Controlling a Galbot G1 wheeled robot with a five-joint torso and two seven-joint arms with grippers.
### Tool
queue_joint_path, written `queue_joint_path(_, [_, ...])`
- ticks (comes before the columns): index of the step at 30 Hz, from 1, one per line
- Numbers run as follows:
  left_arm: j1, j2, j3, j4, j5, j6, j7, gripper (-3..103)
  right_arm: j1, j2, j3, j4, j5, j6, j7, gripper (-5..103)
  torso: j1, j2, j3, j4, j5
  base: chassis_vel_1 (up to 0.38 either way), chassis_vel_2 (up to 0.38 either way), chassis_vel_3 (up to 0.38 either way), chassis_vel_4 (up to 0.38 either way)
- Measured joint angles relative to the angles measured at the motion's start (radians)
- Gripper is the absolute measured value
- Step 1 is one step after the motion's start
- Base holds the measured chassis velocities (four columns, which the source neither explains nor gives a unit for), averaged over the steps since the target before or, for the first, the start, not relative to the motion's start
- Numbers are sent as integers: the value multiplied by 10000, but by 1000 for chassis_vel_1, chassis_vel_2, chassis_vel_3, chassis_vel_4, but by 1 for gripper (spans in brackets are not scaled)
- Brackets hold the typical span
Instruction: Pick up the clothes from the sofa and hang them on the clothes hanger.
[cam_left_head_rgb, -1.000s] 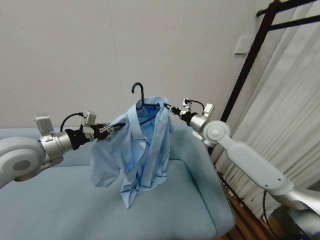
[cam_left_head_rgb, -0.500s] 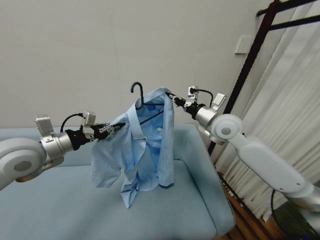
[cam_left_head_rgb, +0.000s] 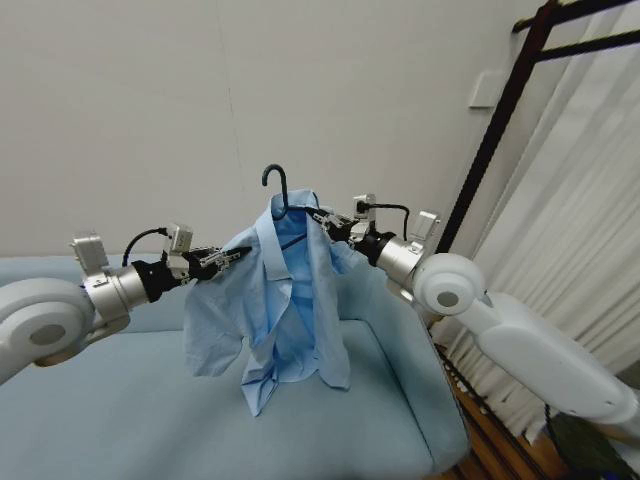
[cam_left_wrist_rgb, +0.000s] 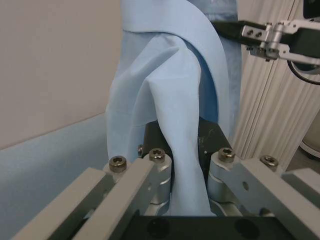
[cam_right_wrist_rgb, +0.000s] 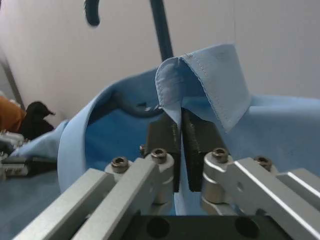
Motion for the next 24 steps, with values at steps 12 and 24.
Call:
queue_joint_path(12, [-283,89,-40,443,-312,-194,410,9,-522,-1578,13,373,-473,-105,-1747,52,0,0,-1,-4,3,0,0,0,0])
queue_joint_path(24, [-227,342,73,1900,1137,-718,3596,9,1505,-1287,519,-3892,-2296,-1393,-6387,95,3,-2,2,0,6,0,0,0,0])
